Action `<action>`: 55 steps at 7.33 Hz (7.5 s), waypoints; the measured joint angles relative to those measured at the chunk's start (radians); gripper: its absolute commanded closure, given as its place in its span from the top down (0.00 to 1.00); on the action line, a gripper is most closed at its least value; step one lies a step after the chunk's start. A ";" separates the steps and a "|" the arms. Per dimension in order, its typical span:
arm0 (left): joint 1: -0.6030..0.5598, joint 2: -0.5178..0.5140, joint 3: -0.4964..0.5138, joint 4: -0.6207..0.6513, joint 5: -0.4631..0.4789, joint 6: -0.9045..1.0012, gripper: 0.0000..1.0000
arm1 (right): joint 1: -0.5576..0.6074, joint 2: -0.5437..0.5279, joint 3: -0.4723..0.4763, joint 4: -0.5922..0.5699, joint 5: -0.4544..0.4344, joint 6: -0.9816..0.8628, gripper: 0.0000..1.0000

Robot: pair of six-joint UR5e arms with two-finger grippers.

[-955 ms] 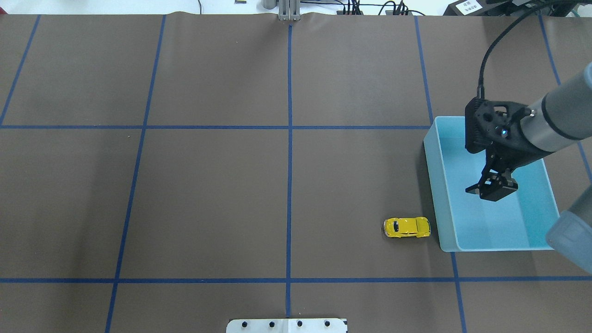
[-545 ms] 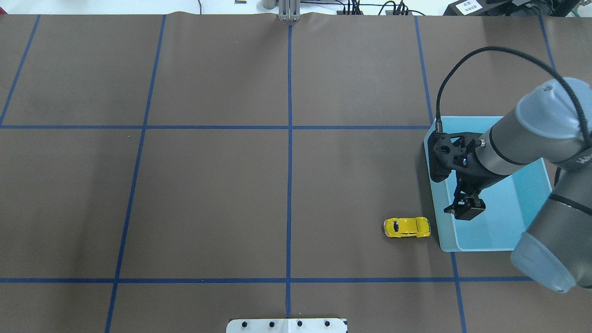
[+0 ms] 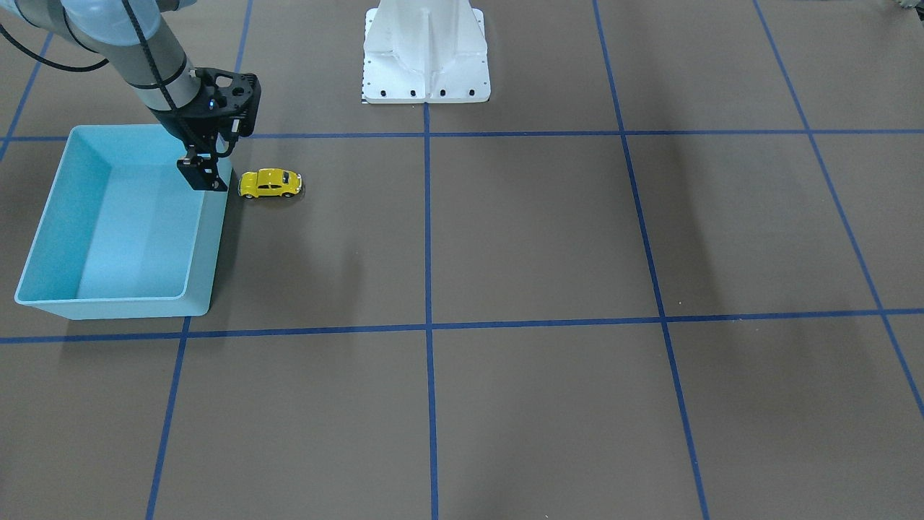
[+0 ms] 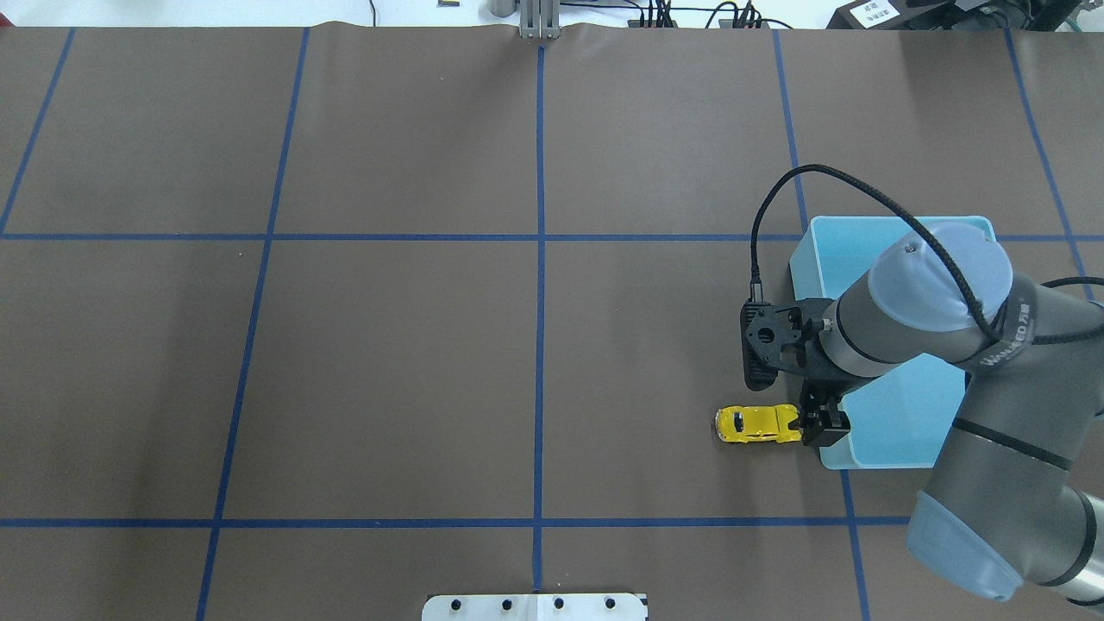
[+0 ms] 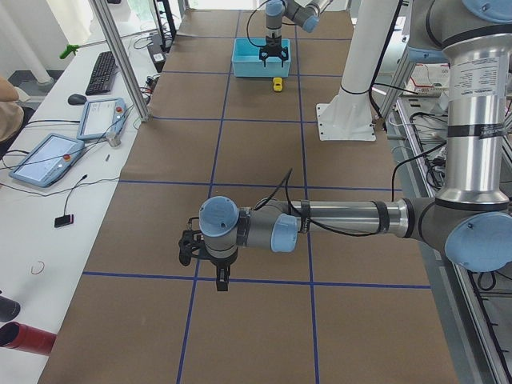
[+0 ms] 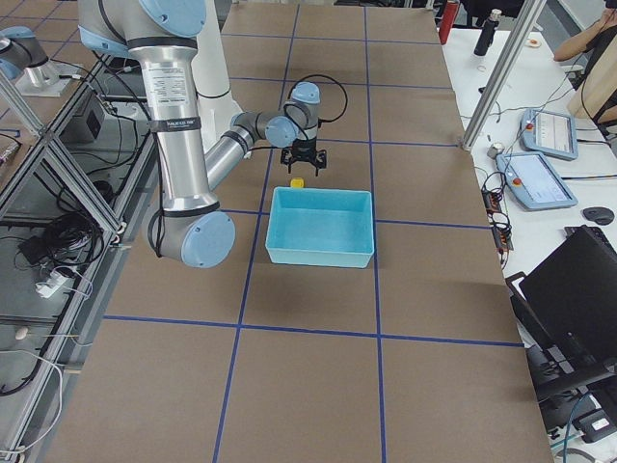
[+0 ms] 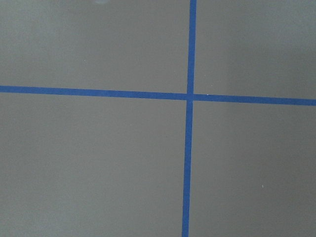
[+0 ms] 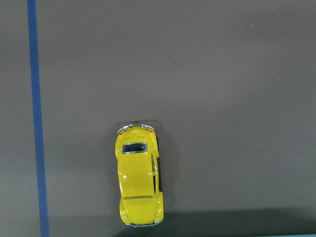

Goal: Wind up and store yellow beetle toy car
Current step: 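Close the right gripper around the yellow car, then lift the car with the right gripper and carry it over the bin, then lower the car into the blue bin and open the right gripper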

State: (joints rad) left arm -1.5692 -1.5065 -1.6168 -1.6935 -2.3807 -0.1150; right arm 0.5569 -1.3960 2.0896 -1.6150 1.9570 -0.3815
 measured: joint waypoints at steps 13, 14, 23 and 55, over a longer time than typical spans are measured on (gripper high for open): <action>0.000 0.001 0.002 0.001 0.000 0.000 1.00 | -0.112 0.036 -0.103 0.010 -0.108 0.043 1.00; 0.000 0.001 0.002 0.001 0.000 0.000 1.00 | -0.115 0.037 -0.110 0.010 -0.113 0.043 1.00; 0.001 0.000 0.000 0.001 0.000 0.000 1.00 | -0.151 0.049 -0.149 0.064 -0.160 0.070 0.00; 0.000 -0.001 0.000 0.004 0.002 0.000 1.00 | 0.182 -0.143 -0.187 0.235 0.087 -0.200 1.00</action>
State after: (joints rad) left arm -1.5693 -1.5079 -1.6168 -1.6899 -2.3792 -0.1151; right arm 0.7388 -1.5388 1.9022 -1.3804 2.0443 -0.5817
